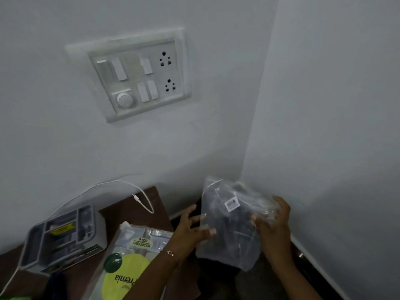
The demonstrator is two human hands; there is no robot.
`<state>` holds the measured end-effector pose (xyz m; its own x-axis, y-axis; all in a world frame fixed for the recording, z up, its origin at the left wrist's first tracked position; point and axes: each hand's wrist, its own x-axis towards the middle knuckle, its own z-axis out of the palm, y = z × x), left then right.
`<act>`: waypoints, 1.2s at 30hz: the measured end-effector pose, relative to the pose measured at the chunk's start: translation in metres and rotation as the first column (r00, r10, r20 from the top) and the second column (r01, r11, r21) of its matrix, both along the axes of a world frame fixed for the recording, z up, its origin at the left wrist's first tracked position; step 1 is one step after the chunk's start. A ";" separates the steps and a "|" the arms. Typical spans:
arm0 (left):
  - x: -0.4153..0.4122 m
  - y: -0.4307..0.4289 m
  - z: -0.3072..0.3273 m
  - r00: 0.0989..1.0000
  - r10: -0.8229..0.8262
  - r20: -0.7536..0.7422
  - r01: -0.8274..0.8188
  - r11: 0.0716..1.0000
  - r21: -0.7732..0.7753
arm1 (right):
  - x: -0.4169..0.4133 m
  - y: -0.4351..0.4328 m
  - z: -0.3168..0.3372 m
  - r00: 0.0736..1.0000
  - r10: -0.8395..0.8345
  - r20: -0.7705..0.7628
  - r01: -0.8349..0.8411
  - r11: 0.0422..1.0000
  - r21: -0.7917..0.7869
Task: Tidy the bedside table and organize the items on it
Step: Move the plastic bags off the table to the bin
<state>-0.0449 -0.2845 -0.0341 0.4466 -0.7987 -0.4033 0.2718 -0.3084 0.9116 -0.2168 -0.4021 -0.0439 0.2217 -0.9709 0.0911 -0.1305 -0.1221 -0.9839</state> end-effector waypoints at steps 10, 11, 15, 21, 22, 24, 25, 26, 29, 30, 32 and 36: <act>0.010 -0.012 -0.051 0.781 0.145 0.607 -0.039 0.982 -0.185 | 0.050 -0.046 -0.114 0.965 -0.042 -0.259 0.056 0.997 0.047; 0.014 -0.002 -0.054 0.725 0.146 0.673 -0.015 0.980 -0.196 | 0.051 -0.047 -0.127 0.925 -0.012 -0.380 0.050 0.995 0.090; 0.035 0.045 -0.052 0.573 0.119 0.811 -0.002 0.990 -0.143 | 0.054 -0.046 -0.166 0.656 0.101 -0.748 0.063 0.980 0.187; 0.056 0.125 -0.060 0.396 0.153 0.905 -0.128 0.986 -0.110 | 0.044 -0.018 -0.159 0.609 -0.007 -0.793 0.178 0.976 0.128; 0.055 0.140 -0.058 0.315 0.135 0.939 -0.170 0.982 -0.084 | 0.043 -0.010 -0.153 0.640 -0.044 -0.767 0.199 0.974 0.109; 0.054 0.170 -0.056 0.257 0.083 0.963 -0.307 0.952 0.000 | 0.044 0.013 -0.136 0.738 -0.104 -0.667 0.229 0.968 0.104; 0.051 0.180 -0.055 0.304 0.072 0.950 -0.391 0.919 0.056 | 0.045 0.029 -0.121 0.799 -0.122 -0.589 0.220 0.970 0.098; 0.047 0.186 -0.052 0.355 0.071 0.932 -0.491 0.863 0.121 | 0.047 0.046 -0.106 0.859 -0.120 -0.498 0.186 0.979 0.086; 0.045 0.191 -0.044 0.519 0.085 0.851 -0.602 0.743 0.293 | 0.056 0.101 -0.059 0.973 0.041 -0.227 -0.013 0.993 0.121; 0.048 0.192 -0.045 0.554 0.100 0.827 -0.608 0.727 0.320 | 0.061 0.117 -0.050 0.970 0.138 -0.199 -0.105 0.980 0.169; 0.055 0.192 -0.045 0.639 0.164 0.751 -0.583 0.741 0.334 | 0.071 0.145 -0.042 0.927 0.291 -0.235 -0.226 0.936 0.268; 0.050 0.187 -0.037 0.776 0.271 0.570 -0.511 0.799 0.316 | 0.072 0.162 -0.048 0.850 0.360 -0.386 -0.278 0.927 0.253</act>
